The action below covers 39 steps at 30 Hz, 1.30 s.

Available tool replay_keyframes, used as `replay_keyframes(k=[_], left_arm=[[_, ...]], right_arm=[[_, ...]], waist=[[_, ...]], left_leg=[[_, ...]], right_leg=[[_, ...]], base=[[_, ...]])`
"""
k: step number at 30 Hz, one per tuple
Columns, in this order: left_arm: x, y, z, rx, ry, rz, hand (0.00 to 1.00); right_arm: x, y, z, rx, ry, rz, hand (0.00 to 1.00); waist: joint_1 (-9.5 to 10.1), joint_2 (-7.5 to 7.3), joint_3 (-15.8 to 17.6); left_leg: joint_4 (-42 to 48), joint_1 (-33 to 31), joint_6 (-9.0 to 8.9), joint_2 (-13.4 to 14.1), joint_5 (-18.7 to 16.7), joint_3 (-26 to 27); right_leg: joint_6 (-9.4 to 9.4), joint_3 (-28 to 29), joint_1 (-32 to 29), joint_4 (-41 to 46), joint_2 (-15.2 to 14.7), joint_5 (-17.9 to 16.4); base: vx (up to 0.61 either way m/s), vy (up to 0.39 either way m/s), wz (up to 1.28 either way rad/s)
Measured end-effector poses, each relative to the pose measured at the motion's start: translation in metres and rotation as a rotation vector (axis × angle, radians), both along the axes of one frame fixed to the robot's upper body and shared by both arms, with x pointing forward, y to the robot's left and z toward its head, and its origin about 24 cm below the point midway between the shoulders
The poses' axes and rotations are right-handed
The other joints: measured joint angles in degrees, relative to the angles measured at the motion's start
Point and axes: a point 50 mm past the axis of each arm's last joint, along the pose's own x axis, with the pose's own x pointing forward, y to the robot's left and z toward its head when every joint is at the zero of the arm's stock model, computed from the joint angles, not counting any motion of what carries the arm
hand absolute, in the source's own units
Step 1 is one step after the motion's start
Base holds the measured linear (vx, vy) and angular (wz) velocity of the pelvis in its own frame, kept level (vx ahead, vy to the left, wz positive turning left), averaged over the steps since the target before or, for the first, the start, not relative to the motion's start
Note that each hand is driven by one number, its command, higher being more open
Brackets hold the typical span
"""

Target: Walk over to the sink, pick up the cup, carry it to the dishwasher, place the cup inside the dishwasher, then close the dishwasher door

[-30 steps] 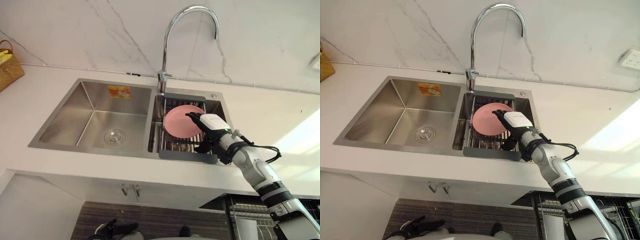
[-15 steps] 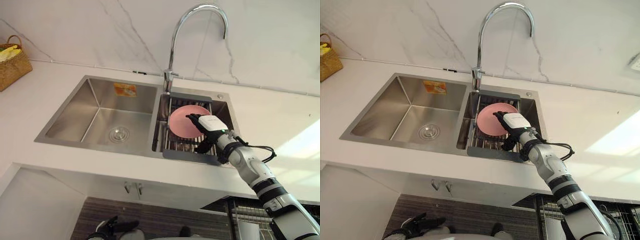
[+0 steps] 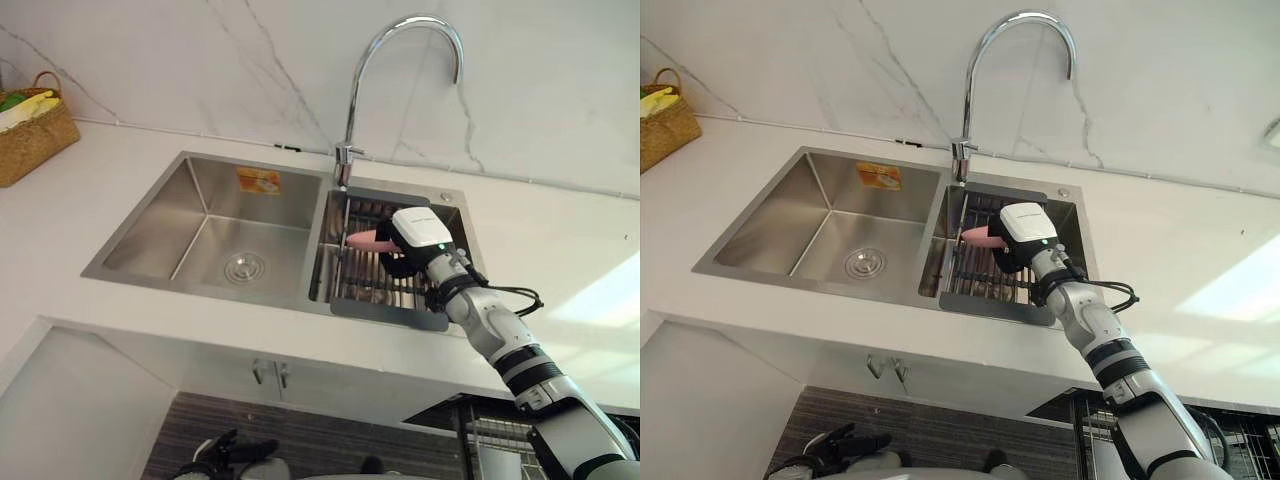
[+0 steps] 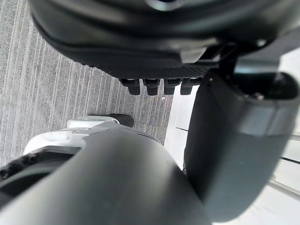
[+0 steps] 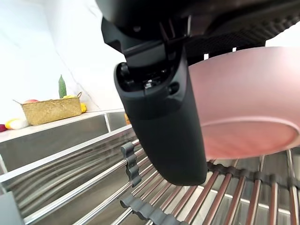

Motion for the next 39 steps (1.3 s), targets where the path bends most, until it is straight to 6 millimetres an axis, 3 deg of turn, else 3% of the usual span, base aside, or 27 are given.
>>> replay_keyframes(k=[4,17,24,29,31,35,39], left_arm=[[0.001,0.000,0.000,-0.001,-0.005,-0.006,1.00],[0.002,-0.002,0.000,0.000,-0.017,-0.025,1.00],[-0.002,-0.001,0.000,0.000,-0.011,-0.015,1.00],[-0.005,-0.001,-0.002,0.003,-0.003,-0.012,1.00],[-0.007,0.000,-0.003,0.007,0.006,-0.015,1.00],[-0.009,0.001,-0.004,0.019,0.019,-0.021,1.00],[-0.009,0.000,-0.005,0.030,0.024,-0.027,1.00]], right_arm=[[-0.004,-0.004,-0.011,-0.005,0.009,-0.009,0.00],[-0.008,-0.009,0.001,0.032,-0.149,0.007,0.00],[-0.028,-0.015,0.045,0.100,-0.369,0.061,0.00],[-0.055,-0.035,0.098,0.129,-0.608,0.063,0.00],[-0.063,-0.039,0.109,0.129,-0.674,0.073,0.00],[-0.077,-0.050,0.117,0.129,-0.740,0.049,0.00],[-0.094,-0.079,0.097,0.123,-0.684,-0.099,0.00]], waist=[[0.09,0.16,0.14],[-0.29,0.68,0.48],[-2.54,1.20,0.72],[-4.13,1.20,0.68],[-5.12,1.20,0.67],[-6.51,1.18,0.59],[-7.26,1.18,0.42]], left_leg=[[-0.04,-0.08,0.00,0.00,0.00,-0.15],[1.69,-0.28,0.00,-0.02,-1.12,0.49],[2.79,-0.64,0.26,0.49,-2.44,2.88],[4.58,-0.27,0.36,1.22,-4.44,5.68],[4.80,0.05,0.43,1.33,-4.86,6.43],[5.39,0.73,0.34,1.72,-5.96,8.29],[6.55,0.72,0.29,2.05,-6.84,9.70]], right_leg=[[0.09,-0.16,-0.03,0.07,-0.02,-0.14],[0.35,0.48,-0.07,0.56,-0.21,-0.37],[0.31,3.00,-1.49,1.47,0.07,-0.40],[0.30,5.81,-1.95,1.50,0.70,-0.40],[0.30,6.64,-2.03,1.50,0.83,-0.40],[0.30,8.53,-2.16,1.49,1.26,-0.40],[0.31,10.05,-2.76,1.80,1.57,-0.40]], base=[[0.00,0.006,0.02],[-0.01,0.007,-0.02],[-0.02,0.018,-0.18],[0.01,0.019,-0.28],[0.02,0.020,-0.23],[0.02,0.017,-0.28],[0.00,0.008,-0.18]])
